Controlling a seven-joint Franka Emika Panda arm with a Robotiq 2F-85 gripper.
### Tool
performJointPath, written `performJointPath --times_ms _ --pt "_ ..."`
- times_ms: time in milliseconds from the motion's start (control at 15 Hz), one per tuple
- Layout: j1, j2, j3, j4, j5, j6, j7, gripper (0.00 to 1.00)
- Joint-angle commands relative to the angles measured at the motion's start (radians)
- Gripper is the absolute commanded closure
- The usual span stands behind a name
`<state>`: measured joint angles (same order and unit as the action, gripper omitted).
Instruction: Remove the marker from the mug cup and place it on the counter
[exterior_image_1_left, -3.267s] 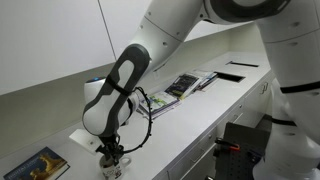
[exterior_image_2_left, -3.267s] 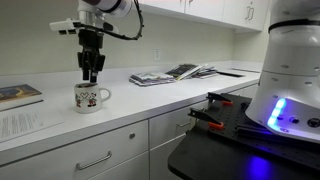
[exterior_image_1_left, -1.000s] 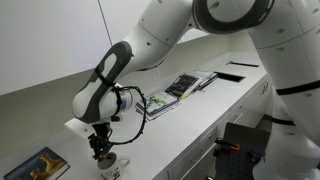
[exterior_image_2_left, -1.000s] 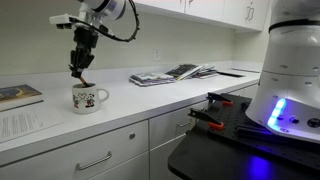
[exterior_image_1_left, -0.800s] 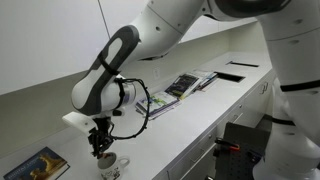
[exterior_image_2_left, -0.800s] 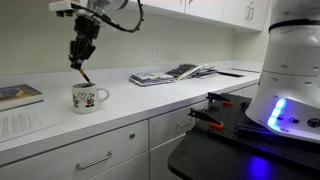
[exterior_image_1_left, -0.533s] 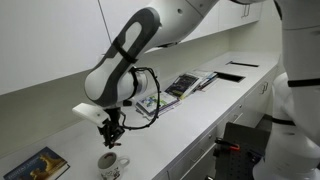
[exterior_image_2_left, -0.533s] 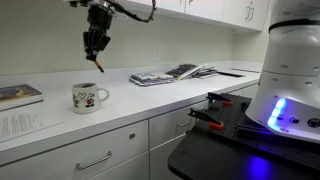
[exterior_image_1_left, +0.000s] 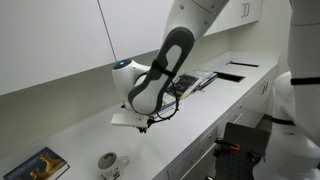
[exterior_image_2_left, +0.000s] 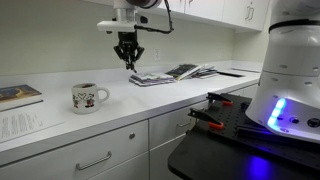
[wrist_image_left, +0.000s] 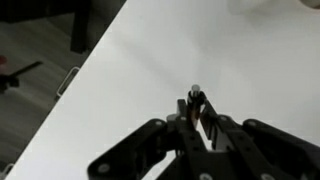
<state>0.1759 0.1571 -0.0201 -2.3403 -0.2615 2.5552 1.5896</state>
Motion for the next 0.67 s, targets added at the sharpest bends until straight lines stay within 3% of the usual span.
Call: performJointPath --times_ms 0,333,400,467,600 --pt "0.031 0.065 -0.042 0.007 -0.278 0.023 0.083 0.95" --pt "0.068 0.132 -0.107 0.024 -0.736 -0.002 0.235 0.95" --pt "0.065 0.141 -0.111 0.031 -0.836 -0.004 0.281 0.56" --pt "0.059 0.146 -0.109 0.039 -0.935 -0.008 0.331 0.54" --pt "0.085 0.145 -0.140 0.048 -1.120 -0.007 0.451 0.40"
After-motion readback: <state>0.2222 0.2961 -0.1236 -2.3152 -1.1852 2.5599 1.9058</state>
